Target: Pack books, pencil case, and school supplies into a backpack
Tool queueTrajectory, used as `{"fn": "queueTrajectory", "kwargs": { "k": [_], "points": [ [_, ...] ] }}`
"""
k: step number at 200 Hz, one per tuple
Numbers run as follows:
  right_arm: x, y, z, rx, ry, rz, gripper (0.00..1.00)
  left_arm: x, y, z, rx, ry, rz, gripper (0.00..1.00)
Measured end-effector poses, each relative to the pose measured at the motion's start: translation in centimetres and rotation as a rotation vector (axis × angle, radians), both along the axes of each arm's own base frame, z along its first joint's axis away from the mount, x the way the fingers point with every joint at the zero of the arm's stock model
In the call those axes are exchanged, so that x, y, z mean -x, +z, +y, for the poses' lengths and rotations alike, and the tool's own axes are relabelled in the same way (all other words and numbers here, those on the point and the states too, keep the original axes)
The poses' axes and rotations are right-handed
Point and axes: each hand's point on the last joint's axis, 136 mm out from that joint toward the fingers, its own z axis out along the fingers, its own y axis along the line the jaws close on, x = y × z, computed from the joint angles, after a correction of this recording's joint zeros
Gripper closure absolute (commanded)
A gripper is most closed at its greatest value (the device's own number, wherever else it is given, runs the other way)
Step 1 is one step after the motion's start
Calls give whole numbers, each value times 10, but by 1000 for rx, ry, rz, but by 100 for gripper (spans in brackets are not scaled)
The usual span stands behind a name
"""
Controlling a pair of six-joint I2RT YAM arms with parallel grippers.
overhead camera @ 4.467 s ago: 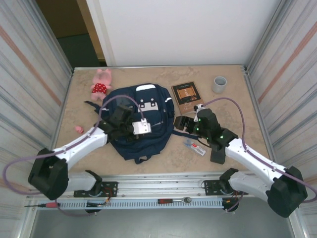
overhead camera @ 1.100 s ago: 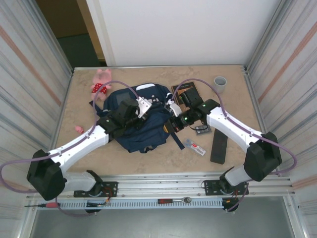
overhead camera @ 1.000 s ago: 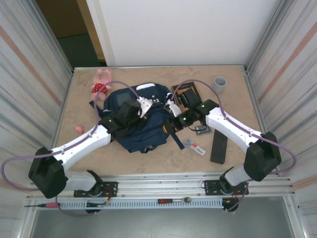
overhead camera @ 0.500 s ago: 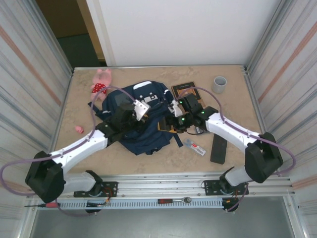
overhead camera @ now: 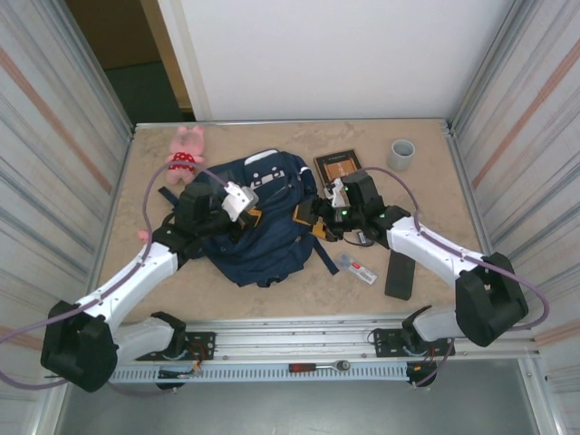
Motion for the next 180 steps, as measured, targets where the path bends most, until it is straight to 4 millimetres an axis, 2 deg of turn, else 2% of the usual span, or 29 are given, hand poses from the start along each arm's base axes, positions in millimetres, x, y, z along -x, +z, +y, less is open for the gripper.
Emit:
{"fn": "queueTrajectory", "kwargs": {
  "k": [16, 24, 35, 51, 66, 76, 99, 127, 166, 180],
  "points": [
    [-3, 0, 10, -27, -2, 5, 35, 4, 1, -3, 4, -38, -7, 100],
    [-5, 0, 14, -39, -6, 10, 44, 5, 0, -4, 1, -53, -11, 100],
    [-7, 1, 20, -58, -13, 15, 61, 5, -4, -5, -8, -68, -10, 100],
    [-10, 4, 26, -78, -36, 18, 79, 4, -9, -5, -20, -79, -4, 100],
    [-13, 5, 29, -87, -83, 23, 93, 1, -11, -5, -32, -79, -2, 100],
    [-15, 5, 28, -85, -114, 10, 99, -3, -10, -6, -42, -74, -2, 100],
    [-15, 5, 21, -69, -192, -7, 100, -11, -10, -7, -60, -61, -10, 100],
    [-6, 11, 16, -55, -255, -52, 100, -19, -8, -10, -67, -45, -17, 93],
    [-1, 15, 15, -44, -317, -103, 100, -27, -1, -6, -50, 30, 17, 65],
    [0, 15, 16, -37, -325, -115, 100, -26, 2, 0, -44, 81, 59, 58]
  ]
}}
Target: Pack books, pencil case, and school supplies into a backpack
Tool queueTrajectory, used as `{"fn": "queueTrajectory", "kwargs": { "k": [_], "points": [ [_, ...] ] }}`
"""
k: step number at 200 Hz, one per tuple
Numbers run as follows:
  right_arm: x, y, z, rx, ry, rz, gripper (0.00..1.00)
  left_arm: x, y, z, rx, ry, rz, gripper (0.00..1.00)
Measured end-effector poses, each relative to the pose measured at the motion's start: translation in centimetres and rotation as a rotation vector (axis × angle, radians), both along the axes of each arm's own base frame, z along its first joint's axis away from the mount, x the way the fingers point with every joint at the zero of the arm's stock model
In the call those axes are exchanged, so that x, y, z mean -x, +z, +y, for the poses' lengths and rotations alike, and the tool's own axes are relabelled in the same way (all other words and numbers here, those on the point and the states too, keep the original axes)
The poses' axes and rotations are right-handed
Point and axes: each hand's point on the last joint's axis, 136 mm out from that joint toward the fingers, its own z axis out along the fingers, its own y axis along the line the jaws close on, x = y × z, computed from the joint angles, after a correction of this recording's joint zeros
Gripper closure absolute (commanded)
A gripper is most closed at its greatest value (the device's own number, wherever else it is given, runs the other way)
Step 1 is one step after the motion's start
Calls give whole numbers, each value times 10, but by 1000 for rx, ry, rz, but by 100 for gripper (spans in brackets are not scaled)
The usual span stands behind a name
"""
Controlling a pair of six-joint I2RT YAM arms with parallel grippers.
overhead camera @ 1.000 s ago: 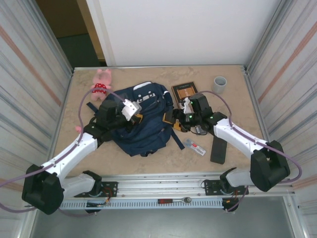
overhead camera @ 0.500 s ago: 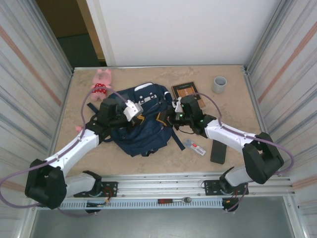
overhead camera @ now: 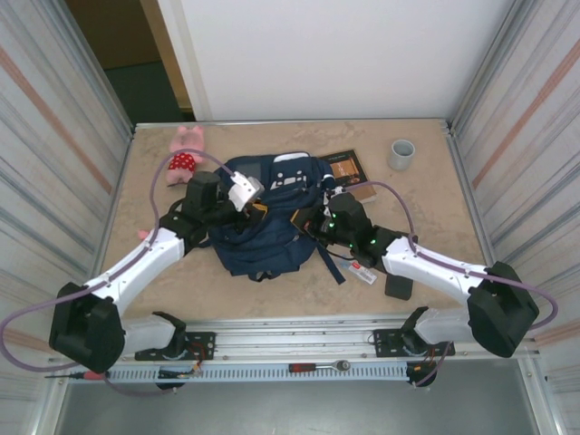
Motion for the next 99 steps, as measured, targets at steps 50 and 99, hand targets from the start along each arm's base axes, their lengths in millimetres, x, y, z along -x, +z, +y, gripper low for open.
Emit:
{"fn": "queueTrajectory", "kwargs": {
  "k": [50, 99],
  "points": [
    [10, 1, 10, 18, 6, -27, 100, 43, 55, 19, 150, 185, 89, 49],
    [6, 12, 19, 5, 8, -42, 100, 113, 64, 7, 244, 166, 230, 49]
  ]
}}
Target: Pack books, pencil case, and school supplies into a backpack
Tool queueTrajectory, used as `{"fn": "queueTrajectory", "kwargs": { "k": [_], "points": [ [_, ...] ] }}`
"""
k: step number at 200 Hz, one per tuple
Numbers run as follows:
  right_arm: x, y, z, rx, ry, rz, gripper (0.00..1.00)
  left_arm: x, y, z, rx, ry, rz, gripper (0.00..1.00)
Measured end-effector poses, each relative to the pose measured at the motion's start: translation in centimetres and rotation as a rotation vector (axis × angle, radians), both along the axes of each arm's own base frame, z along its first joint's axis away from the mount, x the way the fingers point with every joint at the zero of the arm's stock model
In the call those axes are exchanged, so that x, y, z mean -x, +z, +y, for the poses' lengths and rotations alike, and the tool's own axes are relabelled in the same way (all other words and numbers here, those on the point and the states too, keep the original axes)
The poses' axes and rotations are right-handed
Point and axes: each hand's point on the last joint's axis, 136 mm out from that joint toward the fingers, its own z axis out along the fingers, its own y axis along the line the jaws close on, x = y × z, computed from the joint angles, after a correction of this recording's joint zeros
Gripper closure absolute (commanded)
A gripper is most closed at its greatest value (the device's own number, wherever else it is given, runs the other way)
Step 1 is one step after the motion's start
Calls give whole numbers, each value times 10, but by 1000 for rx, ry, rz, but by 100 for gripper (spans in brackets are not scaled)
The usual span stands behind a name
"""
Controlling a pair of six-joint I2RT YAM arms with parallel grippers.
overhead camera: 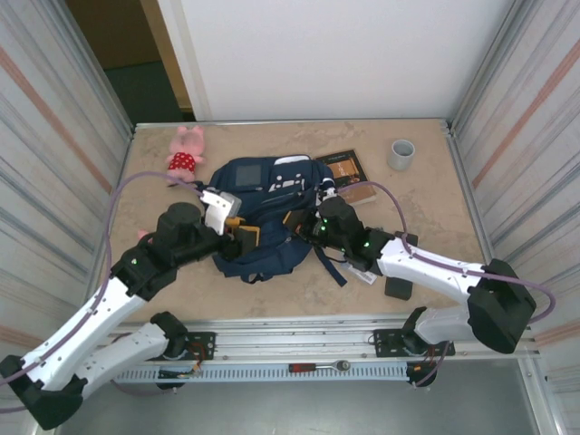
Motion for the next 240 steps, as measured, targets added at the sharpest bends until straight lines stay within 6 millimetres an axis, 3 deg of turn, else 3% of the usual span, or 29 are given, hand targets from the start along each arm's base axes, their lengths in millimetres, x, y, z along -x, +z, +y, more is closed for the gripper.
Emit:
{"fn": "queueTrajectory", "kwargs": {
  "k": [39, 81, 113, 154, 194, 204, 240],
  "points": [
    [0, 7, 11, -15, 17, -2, 100, 22, -30, -20, -24, -35, 170, 45],
    [2, 6, 15, -14, 23, 8, 100, 13, -69, -26, -85, 35, 284, 43],
    [2, 4, 15, -16, 18, 22, 100, 5, -77, -32, -63, 71, 305, 44],
    [2, 3, 15, -18, 16, 28, 100, -2, -84, -43, -26, 80, 324, 58],
    [1, 2, 16, -10, 15, 34, 100, -4, -88, -52, -13, 63, 341, 56],
    [1, 1, 16, -9, 15, 35, 100, -5, -89, -53, -14, 63, 343, 60],
    [0, 0, 16, -5, 13, 37, 100, -7, -92, -55, -14, 68, 351, 90]
  ]
}}
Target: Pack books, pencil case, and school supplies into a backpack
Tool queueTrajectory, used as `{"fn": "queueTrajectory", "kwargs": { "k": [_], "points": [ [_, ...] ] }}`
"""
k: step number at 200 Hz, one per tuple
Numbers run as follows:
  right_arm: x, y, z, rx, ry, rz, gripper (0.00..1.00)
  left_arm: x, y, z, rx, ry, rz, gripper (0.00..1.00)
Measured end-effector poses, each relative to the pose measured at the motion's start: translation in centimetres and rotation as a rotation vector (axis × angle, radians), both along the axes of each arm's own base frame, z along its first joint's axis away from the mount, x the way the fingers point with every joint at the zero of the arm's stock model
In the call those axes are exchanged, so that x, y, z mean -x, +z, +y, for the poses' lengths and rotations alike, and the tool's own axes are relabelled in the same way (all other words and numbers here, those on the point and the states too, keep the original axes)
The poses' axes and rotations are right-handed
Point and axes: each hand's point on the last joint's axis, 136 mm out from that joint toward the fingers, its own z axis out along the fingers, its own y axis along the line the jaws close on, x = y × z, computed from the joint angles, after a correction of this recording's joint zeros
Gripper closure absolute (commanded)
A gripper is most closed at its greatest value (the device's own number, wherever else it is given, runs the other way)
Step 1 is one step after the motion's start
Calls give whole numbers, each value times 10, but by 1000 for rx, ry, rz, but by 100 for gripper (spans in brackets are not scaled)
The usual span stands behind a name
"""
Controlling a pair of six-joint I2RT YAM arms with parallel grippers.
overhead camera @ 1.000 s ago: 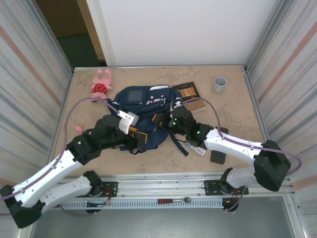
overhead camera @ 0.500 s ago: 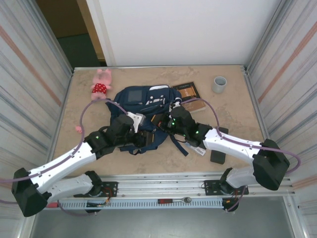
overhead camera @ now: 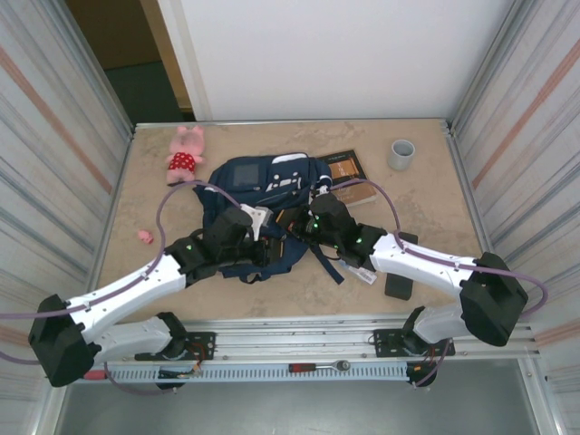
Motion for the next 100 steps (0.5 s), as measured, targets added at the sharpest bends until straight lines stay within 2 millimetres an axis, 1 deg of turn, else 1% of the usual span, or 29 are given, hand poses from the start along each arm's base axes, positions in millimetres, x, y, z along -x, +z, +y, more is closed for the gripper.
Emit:
{"fn": "queueTrajectory", "kwargs": {
  "k": [10, 23, 39, 64, 86, 100],
  "points": [
    [-1, 0, -1, 2, -4, 0, 100, 1, 1, -2, 3, -8, -7, 95],
    [-1, -2, -1, 7, -6, 2, 99, 2, 3, -3, 7, -12, -14, 100],
    [-1, 0, -1, 5, -6, 1, 92, 2, 5, -1, 9, -8, -22, 100],
    [-2, 0, -2, 0, -10, 8, 86, 4, 7, 1, 21, -11, -39, 100],
    [-1, 0, -1, -14, -9, 28, 69, 5, 3, 3, 18, -16, -41, 100],
    [-1, 0, -1, -19, -7, 35, 63, 6, 2, 3, 13, -24, -45, 100]
  ]
}}
